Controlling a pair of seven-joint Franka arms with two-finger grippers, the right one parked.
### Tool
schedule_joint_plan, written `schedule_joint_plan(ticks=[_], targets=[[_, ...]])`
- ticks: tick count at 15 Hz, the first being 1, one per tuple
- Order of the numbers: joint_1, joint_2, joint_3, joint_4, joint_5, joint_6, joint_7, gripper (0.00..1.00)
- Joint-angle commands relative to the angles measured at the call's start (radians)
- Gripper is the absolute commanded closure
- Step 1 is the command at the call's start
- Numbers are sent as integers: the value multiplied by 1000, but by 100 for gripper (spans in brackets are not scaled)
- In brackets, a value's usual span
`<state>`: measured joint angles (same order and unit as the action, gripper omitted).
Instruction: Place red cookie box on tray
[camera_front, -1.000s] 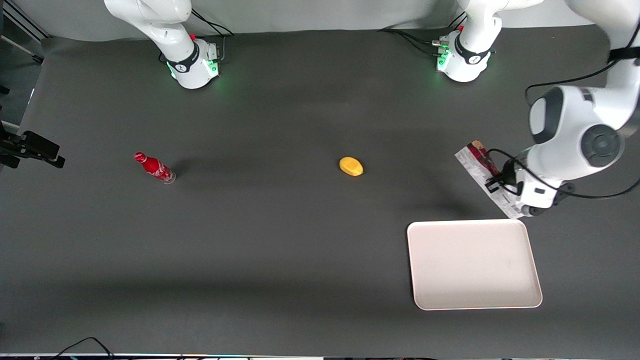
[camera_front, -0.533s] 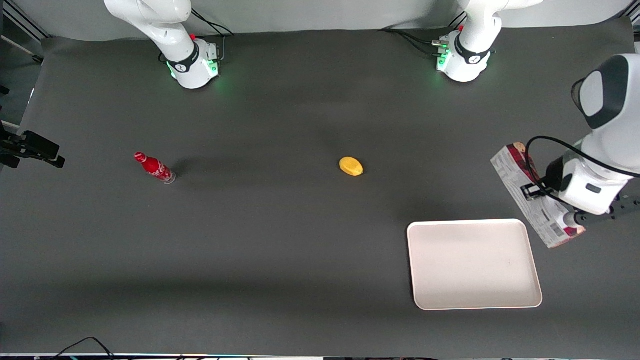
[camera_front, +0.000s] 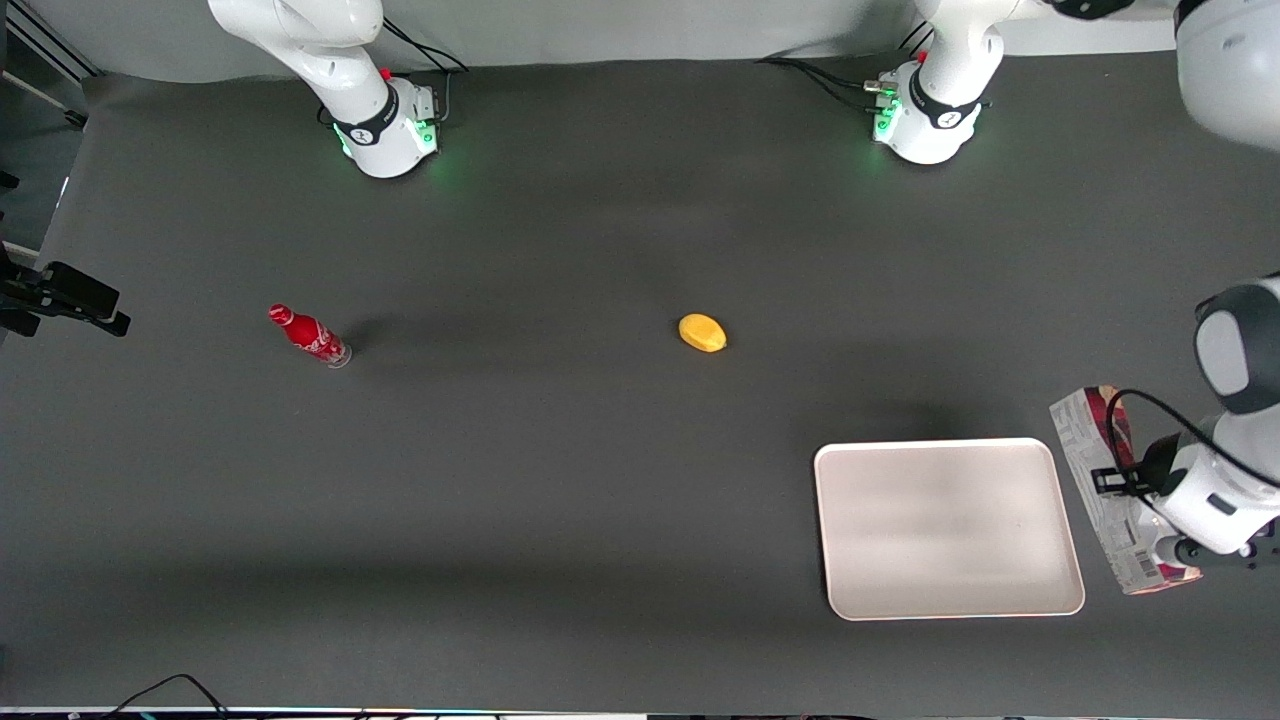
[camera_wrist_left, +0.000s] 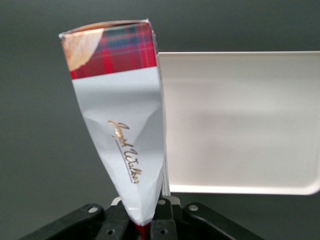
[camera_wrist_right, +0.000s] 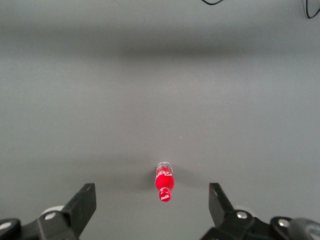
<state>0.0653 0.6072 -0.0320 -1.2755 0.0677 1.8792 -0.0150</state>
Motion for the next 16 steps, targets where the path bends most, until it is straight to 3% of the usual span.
schedule_joint_plan(ticks=[1,4,16], targets=[[-12,129,6,61,12,63,40,100],[-10,190,35,54,-2,132,124,100],[-7,267,53,27,-95,242,109,100]])
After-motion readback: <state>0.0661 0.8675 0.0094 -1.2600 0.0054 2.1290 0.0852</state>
